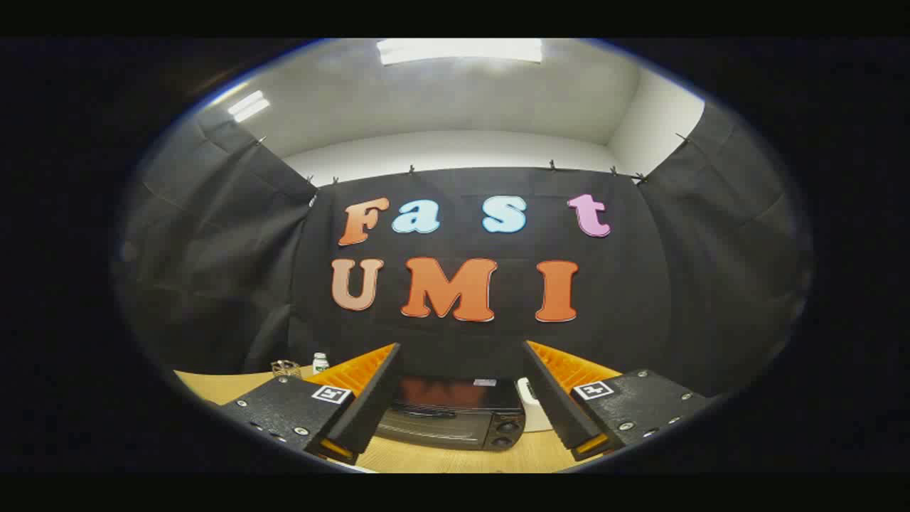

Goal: Open the toaster oven, put the food inside, and close the toaster oven door.

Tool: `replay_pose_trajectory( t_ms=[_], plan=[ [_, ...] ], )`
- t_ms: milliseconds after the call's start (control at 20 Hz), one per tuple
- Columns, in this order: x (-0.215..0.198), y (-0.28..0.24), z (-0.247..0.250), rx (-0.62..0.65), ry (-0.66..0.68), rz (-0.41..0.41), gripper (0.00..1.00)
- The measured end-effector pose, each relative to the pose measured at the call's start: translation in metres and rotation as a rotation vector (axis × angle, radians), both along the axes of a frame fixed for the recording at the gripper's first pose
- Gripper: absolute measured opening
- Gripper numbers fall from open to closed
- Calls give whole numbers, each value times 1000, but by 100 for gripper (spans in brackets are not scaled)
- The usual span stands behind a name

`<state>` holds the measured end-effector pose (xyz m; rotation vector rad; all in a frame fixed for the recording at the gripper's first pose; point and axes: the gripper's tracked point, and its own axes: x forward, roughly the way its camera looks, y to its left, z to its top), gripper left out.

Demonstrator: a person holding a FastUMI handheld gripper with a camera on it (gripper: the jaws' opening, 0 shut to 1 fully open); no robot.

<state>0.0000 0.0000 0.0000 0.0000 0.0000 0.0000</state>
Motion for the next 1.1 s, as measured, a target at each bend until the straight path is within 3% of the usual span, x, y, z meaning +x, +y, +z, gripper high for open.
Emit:
replay_pose_trajectory(
  t_ms=[1100],
  plan=[
    [3,17,-4,-6,2,21,98]
  ],
)
